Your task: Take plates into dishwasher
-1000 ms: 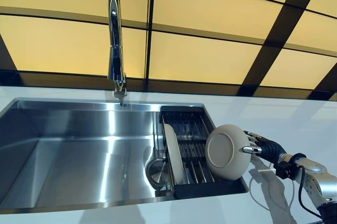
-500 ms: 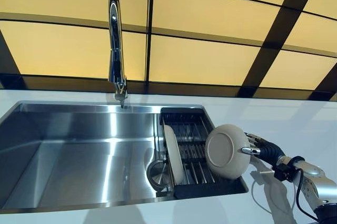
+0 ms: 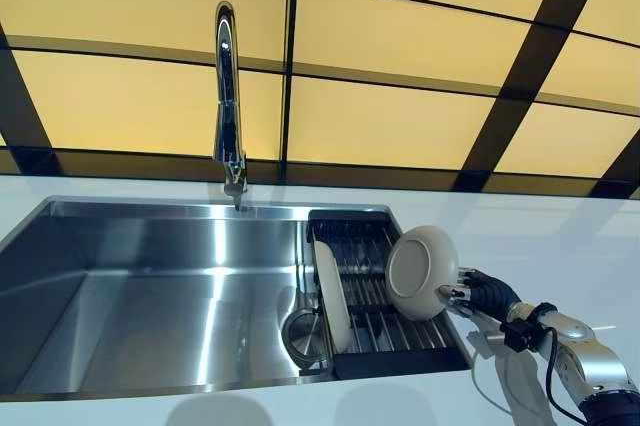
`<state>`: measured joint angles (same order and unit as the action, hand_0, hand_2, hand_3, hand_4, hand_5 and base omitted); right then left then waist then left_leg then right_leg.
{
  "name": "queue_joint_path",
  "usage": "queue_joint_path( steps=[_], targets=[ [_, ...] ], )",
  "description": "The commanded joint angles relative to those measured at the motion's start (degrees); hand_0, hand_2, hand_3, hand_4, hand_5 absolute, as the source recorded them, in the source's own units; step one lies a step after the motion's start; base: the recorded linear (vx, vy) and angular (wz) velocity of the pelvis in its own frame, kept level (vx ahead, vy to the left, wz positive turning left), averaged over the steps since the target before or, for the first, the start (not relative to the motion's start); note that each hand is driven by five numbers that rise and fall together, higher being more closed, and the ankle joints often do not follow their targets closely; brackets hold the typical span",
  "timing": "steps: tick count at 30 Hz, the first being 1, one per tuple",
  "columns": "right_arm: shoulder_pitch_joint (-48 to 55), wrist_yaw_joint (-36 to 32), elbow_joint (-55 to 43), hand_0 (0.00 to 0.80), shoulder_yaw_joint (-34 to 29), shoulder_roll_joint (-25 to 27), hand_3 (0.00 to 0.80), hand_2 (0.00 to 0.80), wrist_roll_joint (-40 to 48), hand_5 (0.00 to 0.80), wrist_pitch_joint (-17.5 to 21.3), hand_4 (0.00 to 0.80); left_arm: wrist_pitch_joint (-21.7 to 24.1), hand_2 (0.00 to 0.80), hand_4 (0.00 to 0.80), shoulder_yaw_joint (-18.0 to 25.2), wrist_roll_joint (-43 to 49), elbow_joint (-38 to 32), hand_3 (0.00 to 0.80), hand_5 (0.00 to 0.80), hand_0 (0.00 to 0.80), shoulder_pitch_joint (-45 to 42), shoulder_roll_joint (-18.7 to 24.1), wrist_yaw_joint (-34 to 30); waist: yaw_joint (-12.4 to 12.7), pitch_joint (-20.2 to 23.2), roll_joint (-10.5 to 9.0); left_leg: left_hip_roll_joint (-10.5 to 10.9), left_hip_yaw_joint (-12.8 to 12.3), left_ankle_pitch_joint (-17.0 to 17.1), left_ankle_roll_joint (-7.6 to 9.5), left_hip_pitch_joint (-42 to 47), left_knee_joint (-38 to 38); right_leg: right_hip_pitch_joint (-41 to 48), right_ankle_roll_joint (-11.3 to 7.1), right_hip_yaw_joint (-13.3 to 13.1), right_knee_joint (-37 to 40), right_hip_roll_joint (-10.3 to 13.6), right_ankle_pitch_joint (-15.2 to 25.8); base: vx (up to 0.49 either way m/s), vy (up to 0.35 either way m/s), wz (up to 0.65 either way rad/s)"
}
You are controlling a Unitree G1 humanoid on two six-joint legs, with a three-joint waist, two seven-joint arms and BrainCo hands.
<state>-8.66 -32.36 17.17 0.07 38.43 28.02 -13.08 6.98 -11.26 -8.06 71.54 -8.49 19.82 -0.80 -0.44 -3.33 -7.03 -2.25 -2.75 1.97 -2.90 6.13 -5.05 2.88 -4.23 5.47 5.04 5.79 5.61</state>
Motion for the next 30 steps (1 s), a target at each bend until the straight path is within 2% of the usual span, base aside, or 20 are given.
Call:
queue_joint_path(
  steps=[1, 5, 9, 11, 12, 13, 30],
  targets=[
    [2.17, -0.43, 2.36, 0.411, 6.76, -3.64, 0.411, 0.411, -2.64, 0.411, -0.91, 0.411, 3.81, 0.000, 0.000, -0.74, 0.65, -3.04, 0.000, 0.000, 0.000, 10.20, -1.87, 0.62, 1.84, -3.30, -0.26, 3.77, -0.92, -3.83, 3.64, -1.08, 4.29, 0.93, -3.39, 1.53, -2.51, 0.90, 0.06, 0.000, 0.000, 0.00],
    [2.05, -0.18, 2.51, 0.405, 6.62, -4.10, 0.405, 0.405, -2.63, 0.405, -0.24, 0.405, 3.53, 0.000, 0.000, -0.78, 0.65, -3.14, 0.000, 0.000, 0.000, 10.39, -1.95, 0.63, 1.80, -3.32, -0.21, 3.77, -1.10, -3.82, 3.67, -1.10, 4.35, 0.91, -3.45, 1.62, -2.49, 0.98, 0.15, 0.000, 0.000, 0.00],
    [2.01, 0.20, 2.41, 0.489, 6.50, -4.35, 0.489, 0.489, -2.22, 0.489, 0.82, 0.489, 3.54, 0.000, 0.000, -0.75, 0.75, -3.25, 0.000, 0.000, 0.000, 10.31, -1.94, 0.60, 1.83, -3.35, -0.17, 3.78, -1.20, -3.89, 3.69, -1.01, 4.35, 0.95, -3.56, 1.73, -2.46, 1.05, 0.22, 0.000, 0.000, 0.00],
    [2.06, 0.68, 2.14, 0.624, 6.18, -4.43, 0.624, 0.624, -2.05, 0.624, 1.23, 0.624, 3.49, 0.000, 0.000, -0.74, 0.91, -3.22, 0.000, 0.000, 0.000, 10.30, -1.99, 0.58, 1.82, -3.32, -0.13, 3.75, -1.25, -3.85, 3.67, -0.96, 4.30, 1.00, -3.66, 1.82, -2.41, 1.15, 0.31, 0.000, 0.000, 0.00],
    [2.08, 0.76, 2.13, 0.731, 6.07, -4.46, 0.731, 0.731, -1.93, 0.731, 1.43, 0.731, 3.49, 0.000, 0.000, -0.82, 0.77, -3.14, 0.000, 0.000, 0.000, 10.33, -1.98, 0.61, 1.77, -3.31, -0.11, 3.77, -1.29, -3.86, 3.71, -0.94, 4.31, 0.99, -3.67, 1.79, -2.42, 1.13, 0.32, 0.000, 0.000, 0.00],
    [2.13, 1.05, 2.00, 0.800, 5.98, -4.49, 0.800, 0.800, -1.77, 0.800, 1.46, 0.800, 3.50, 0.000, 0.000, -0.79, 0.77, -3.12, 0.000, 0.000, 0.000, 10.30, -1.98, 0.58, 1.74, -3.29, -0.07, 3.77, -1.29, -3.84, 3.72, -0.91, 4.27, 0.96, -3.68, 1.78, -2.44, 1.14, 0.33, 0.000, 0.000, 0.00],
    [2.15, 3.53, -0.06, 0.800, 5.10, -5.56, 0.800, 0.800, -1.43, 0.800, 2.20, 0.800, 3.33, 0.000, 0.000, -0.84, 0.78, -3.32, 0.000, 0.000, 0.000, 9.75, -2.26, 0.94, 1.69, -3.38, 0.14, 3.71, -1.13, -3.86, 3.88, -0.69, 4.21, 1.10, -3.63, 1.55, -2.39, 1.10, 0.37, 0.000, 0.000, 0.00]
  ],
)
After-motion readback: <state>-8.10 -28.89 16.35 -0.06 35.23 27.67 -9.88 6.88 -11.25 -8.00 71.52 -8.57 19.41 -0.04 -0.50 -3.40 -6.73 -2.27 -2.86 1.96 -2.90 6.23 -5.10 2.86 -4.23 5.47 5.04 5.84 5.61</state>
